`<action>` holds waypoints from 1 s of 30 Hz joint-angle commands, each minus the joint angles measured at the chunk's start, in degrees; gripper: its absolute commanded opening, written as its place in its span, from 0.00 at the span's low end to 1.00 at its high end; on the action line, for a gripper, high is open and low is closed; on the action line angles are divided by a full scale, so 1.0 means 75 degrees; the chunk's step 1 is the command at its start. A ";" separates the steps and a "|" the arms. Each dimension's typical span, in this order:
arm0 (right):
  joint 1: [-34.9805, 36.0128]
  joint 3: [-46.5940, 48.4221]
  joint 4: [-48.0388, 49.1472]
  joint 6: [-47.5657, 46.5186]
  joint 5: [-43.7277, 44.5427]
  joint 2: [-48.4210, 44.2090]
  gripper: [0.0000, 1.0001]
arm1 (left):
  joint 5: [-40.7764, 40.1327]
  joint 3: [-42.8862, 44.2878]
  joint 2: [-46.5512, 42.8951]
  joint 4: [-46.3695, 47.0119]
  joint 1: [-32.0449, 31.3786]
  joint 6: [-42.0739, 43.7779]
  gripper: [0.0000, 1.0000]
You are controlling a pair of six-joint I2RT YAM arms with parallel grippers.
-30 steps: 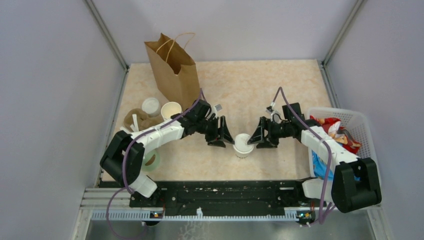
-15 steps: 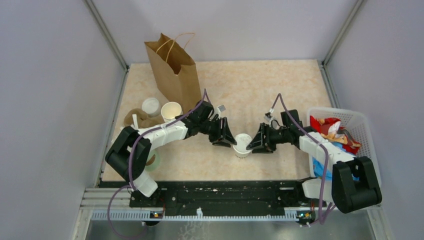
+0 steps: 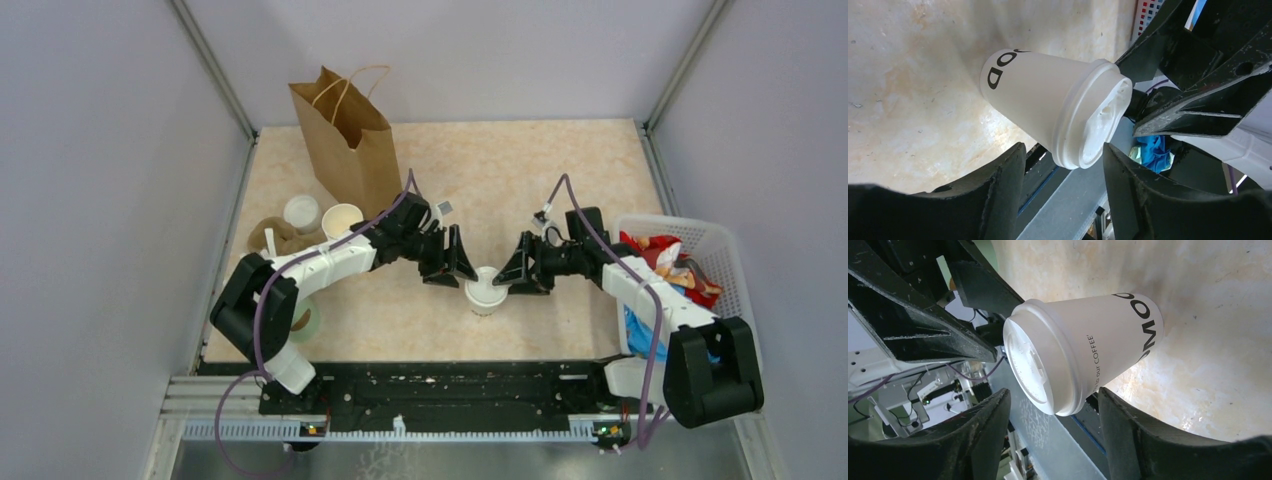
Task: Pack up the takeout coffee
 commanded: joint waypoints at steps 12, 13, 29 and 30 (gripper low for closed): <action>-0.0016 0.0922 -0.0955 -0.0601 0.0582 0.0117 0.60 | -0.0304 0.0445 0.0070 -0.0523 -0.0026 0.0526 0.58; 0.0023 0.1222 -0.1268 -0.0737 0.0693 0.0111 0.64 | -0.0318 0.0611 0.0002 -0.0599 -0.0026 0.0522 0.62; 0.3914 0.4849 -0.4810 -0.1714 0.6793 0.1422 0.99 | -0.4142 -0.0146 -0.4512 -0.1435 -0.0014 0.0487 0.98; 0.4140 0.4999 -0.4858 -0.1698 0.7002 0.1555 0.99 | -0.4256 -0.0126 -0.4660 -0.1537 -0.0014 0.0526 0.98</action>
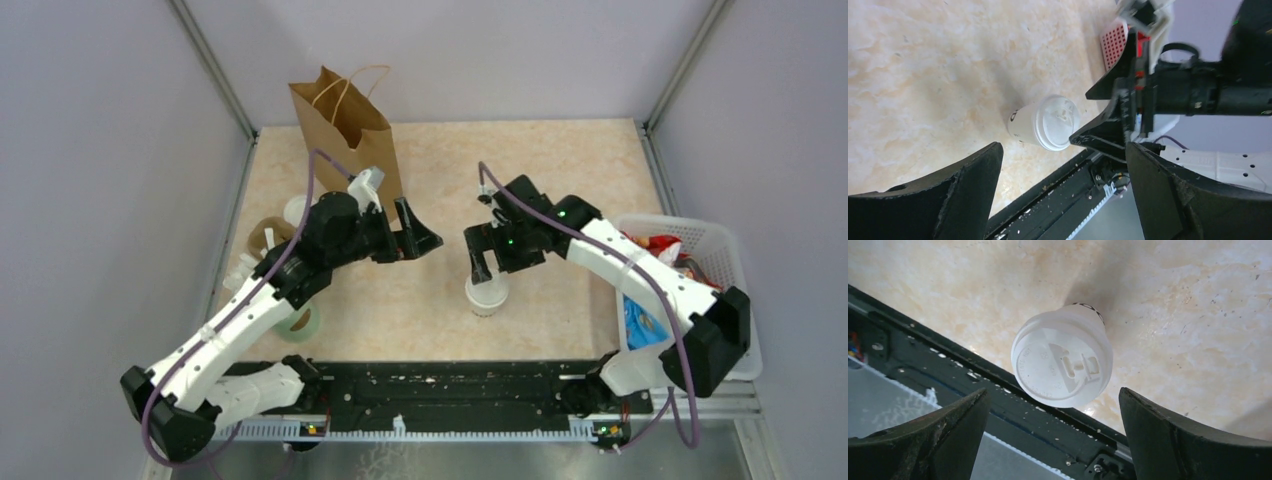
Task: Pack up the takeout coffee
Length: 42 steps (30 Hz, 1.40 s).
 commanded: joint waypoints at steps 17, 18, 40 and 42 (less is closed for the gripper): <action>0.1699 0.0888 -0.0602 -0.0130 0.2401 0.1555 0.94 | -0.0940 -0.0104 -0.0610 -0.0575 0.0001 0.0076 0.98; 0.1699 0.0869 -0.0585 -0.0123 0.2398 0.1601 0.92 | -0.0908 -0.0092 -0.0576 -0.0575 0.0004 0.0081 0.98; 0.1418 -0.0566 0.0168 0.0087 0.2732 0.1491 0.77 | -0.0601 0.0041 -0.0196 -0.0352 0.0009 -0.0004 0.98; 0.1220 -0.0683 0.0139 0.0109 0.2758 0.1463 0.73 | -0.0598 0.0041 -0.0199 -0.0353 0.0009 -0.0013 0.98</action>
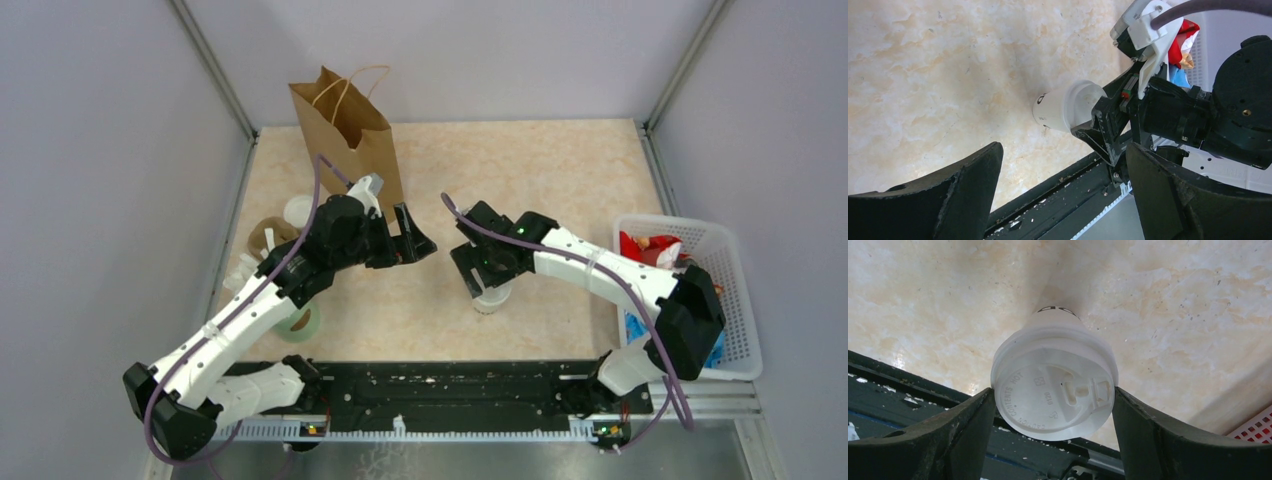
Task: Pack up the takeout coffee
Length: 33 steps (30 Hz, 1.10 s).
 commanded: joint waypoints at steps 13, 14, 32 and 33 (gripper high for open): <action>-0.1852 -0.1344 -0.0171 0.0243 0.0974 -0.0441 0.72 | 0.0158 0.0187 0.0008 0.0346 0.0009 -0.0056 0.98; -0.2061 -0.1394 -0.0162 0.0201 0.1016 -0.0474 0.72 | 0.0170 0.0192 0.0032 0.0350 0.0009 -0.0047 0.98; -0.5119 -0.1492 0.0285 -0.0399 0.1275 -0.0760 0.77 | 0.0143 0.0840 0.0217 -0.0002 0.0032 0.0275 0.99; -0.5113 -0.1475 0.0300 -0.0422 0.1197 -0.0817 0.80 | 0.0130 0.0909 0.0227 -0.0039 0.0031 0.0293 0.98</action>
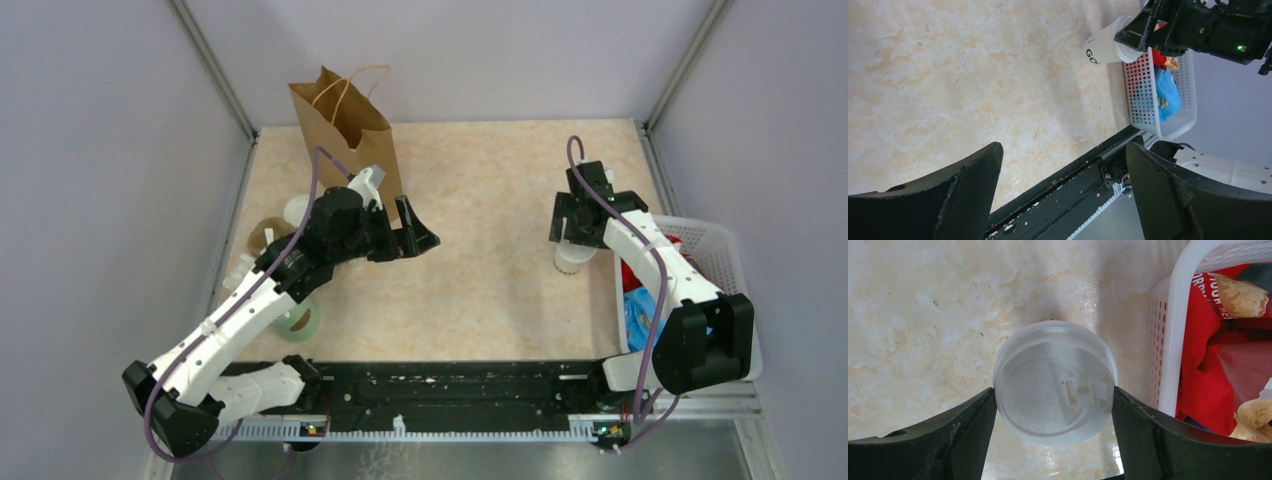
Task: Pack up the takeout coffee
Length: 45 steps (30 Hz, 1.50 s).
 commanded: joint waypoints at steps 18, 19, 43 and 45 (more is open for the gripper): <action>-0.0038 0.1753 -0.1855 -0.0911 -0.0651 -0.0756 0.99 | -0.2269 0.4128 0.1062 -0.2014 0.0305 0.1834 0.98; -0.0021 0.1863 -0.1910 -0.0959 -0.0808 -0.0798 0.99 | -0.2493 0.4325 0.1089 -0.2102 0.0345 0.1883 0.98; 0.0298 0.2102 -0.1806 -0.1273 -0.3572 -0.1345 0.99 | -0.2120 0.4707 0.3424 -0.4968 0.4724 0.0506 0.62; 0.0418 0.2106 -0.1737 -0.1276 -0.3676 -0.1262 0.99 | -0.2559 0.4676 0.3839 -0.5289 0.4720 0.0046 0.57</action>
